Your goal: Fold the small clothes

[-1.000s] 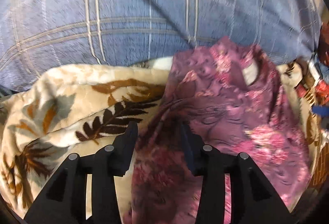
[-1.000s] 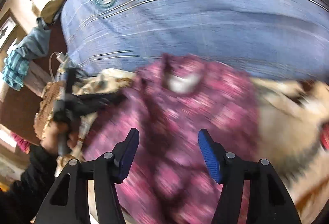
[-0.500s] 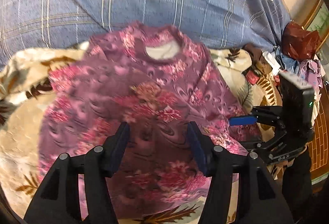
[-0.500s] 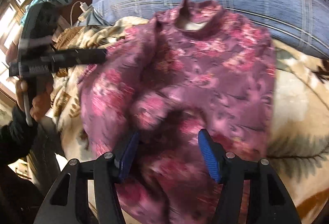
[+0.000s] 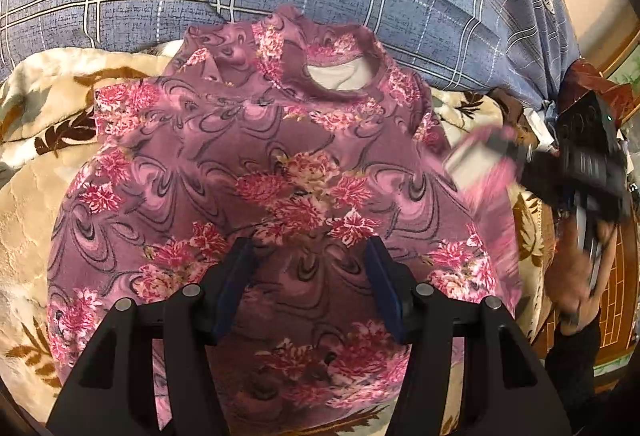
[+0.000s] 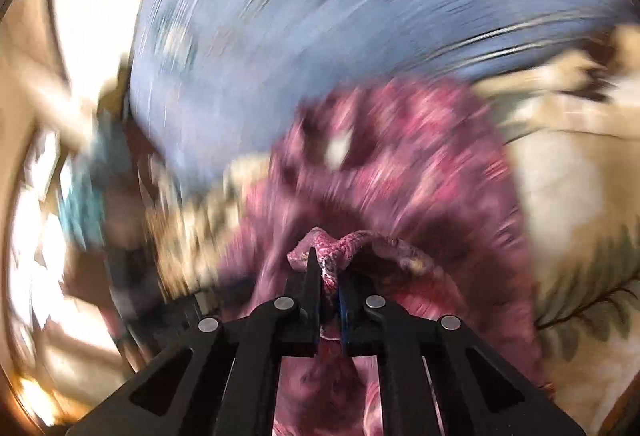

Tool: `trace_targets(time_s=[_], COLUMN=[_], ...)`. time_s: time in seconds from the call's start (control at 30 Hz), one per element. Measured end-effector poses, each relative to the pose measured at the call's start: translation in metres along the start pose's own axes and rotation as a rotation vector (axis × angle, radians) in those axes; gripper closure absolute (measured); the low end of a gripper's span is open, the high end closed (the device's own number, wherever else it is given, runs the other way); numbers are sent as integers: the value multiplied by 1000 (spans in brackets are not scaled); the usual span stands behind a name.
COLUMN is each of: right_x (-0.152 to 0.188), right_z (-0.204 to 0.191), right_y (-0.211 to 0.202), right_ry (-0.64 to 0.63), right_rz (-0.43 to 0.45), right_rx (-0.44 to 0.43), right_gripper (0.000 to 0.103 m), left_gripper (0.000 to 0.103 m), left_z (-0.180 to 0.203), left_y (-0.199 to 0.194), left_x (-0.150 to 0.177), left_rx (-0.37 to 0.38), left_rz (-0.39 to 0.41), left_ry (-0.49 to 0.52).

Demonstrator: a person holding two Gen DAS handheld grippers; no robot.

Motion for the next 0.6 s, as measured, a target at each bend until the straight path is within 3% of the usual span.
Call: trace_targets(time_s=[0.03,0.07,0.17,0.23,0.3,0.33,0.4,0.53,0.6], right_x=[-6,-10,-12,-16,-18,-20,-18,-6,-3], right_z=[13,28,63,63,48,43,35,31,39], right_y=[-6,-13,-12,-23,-37,-40,-44,-20,-14], right_ry=[44,87,160,143,48,7,-61,-203,-225], right_rz=[53,99,67,105,128,121,76,-30,-32], right_rx=[29,68,131,139,160,183,206,279,316], right_gripper=[97,90,83,73,42,36,34,34,35], left_gripper=[46,46,46,46,46,46,46,46,45], left_z=[0,0,-4,-12,-24,-28,-36,-54,-74], left_y=[0,1,4,2,-2,-4,-7,-24,-32], left_x=[0,-1,-4,-8,-11,-12,-15,-27,-35], left_rx=[-14,-20,-49,-45,-38,-37,-40,-139,-186], left_rz=[6,9,11,19,31,35,43,107,140], left_ry=[5,8,14,-7,-39,-48,-62,-44,-60])
Point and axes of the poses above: each gripper's, at about its wrist camera, not at the fingertips, and y roughly the way its jaws point, z to its right, x to its underside, the point moved 2 cm from there along y, roughly the way its jaws point, and after that the axes turned 2 degrees about -z, right-handed, at the moved point
